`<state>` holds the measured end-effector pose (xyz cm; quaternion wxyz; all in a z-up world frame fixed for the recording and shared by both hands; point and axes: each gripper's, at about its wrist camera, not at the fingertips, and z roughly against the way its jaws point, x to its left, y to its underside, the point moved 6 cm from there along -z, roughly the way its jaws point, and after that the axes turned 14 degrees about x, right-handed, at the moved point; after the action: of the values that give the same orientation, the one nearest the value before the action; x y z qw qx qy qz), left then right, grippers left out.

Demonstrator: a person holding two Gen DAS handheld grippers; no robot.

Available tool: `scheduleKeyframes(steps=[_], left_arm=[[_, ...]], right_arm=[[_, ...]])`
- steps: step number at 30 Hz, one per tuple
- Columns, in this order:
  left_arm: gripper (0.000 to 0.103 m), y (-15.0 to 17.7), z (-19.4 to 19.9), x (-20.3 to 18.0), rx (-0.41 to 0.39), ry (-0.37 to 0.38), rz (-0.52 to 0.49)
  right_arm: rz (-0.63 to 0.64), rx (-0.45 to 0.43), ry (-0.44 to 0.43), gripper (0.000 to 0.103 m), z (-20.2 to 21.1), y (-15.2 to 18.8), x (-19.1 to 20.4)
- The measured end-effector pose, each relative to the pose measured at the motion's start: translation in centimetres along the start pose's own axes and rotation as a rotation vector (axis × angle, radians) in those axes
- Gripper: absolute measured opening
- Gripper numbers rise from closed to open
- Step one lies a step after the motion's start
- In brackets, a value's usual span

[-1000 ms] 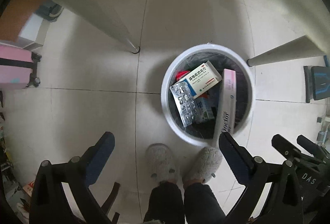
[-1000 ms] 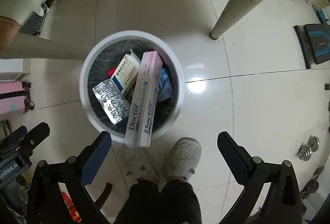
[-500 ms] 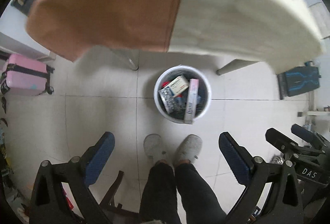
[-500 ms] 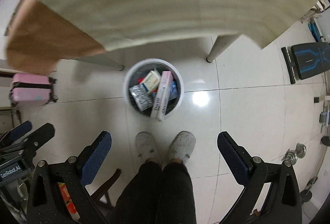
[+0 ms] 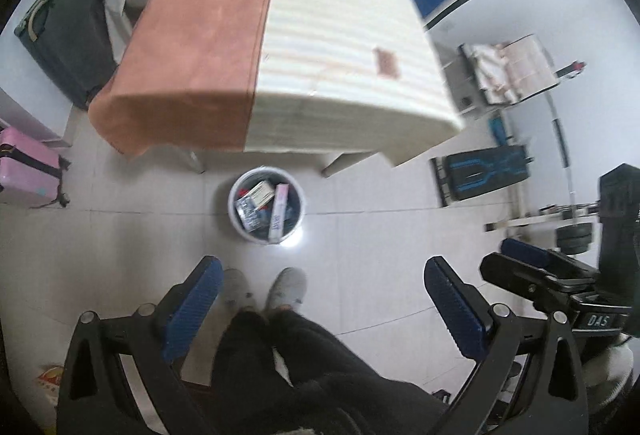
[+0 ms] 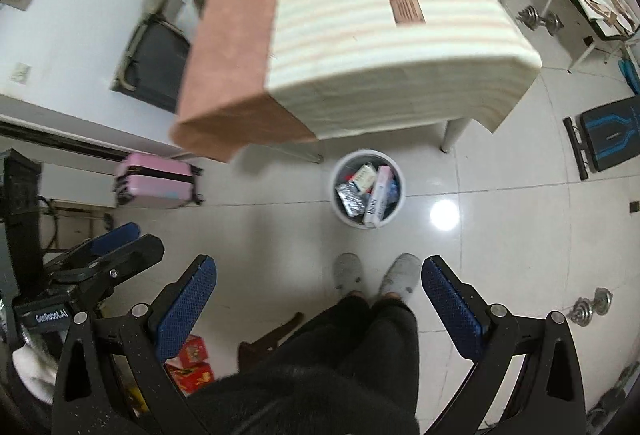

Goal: Collect trash

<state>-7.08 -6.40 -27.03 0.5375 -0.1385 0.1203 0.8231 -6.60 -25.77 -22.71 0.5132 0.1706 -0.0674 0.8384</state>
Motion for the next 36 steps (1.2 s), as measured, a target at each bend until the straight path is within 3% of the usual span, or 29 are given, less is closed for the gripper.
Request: scheduleKeyframes(steps=[9,20,36], left_arm=[[0.103,2.0,5.7,-1.0,-0.070,0.049,-0.003],[0.103,3.9,8.1,-1.5,-0.092,0.072,-0.010],[0.103,4.0,8.7,-0.8,-0.094,0.083,-0.013]], right_arm=[[0.049,-0.040,-0.072,0.103,5.6,2.9,4.3],[0.079,-0.026,-0.086,0.103,6.2,3.9,5.6],[0.083,-0.024,-0.090,0.103,5.3,3.5,5.8]])
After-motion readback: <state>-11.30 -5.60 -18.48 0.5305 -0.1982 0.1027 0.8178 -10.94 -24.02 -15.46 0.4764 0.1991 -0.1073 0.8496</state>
